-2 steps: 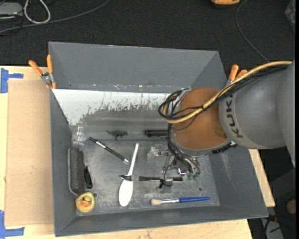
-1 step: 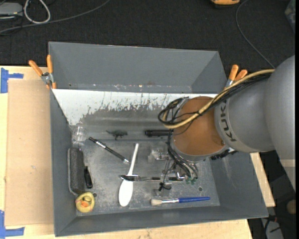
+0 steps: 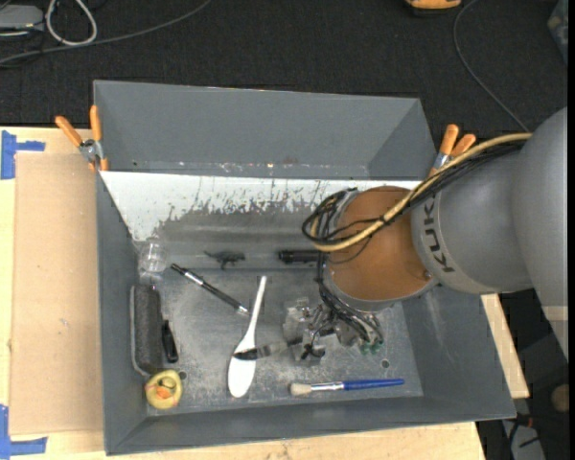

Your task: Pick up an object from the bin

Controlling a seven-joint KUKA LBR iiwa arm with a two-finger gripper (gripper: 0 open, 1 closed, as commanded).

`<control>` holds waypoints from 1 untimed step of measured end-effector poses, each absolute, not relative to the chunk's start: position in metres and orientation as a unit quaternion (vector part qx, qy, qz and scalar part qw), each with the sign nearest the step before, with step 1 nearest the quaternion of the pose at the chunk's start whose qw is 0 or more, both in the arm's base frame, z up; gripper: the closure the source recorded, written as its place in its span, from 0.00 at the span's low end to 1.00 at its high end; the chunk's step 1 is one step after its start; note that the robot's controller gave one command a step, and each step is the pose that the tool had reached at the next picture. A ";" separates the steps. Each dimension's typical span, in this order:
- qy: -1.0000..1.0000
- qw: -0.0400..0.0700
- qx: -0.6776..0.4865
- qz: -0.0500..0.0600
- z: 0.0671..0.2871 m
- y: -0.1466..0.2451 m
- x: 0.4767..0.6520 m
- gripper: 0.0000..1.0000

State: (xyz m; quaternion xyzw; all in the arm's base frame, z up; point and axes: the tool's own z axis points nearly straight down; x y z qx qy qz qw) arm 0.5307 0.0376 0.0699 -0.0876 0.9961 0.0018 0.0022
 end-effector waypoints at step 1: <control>0.996 0.002 -0.087 0.002 0.070 0.038 0.531 1.00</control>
Offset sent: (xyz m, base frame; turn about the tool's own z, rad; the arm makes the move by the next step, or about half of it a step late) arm -0.0003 0.0000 0.0531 0.0003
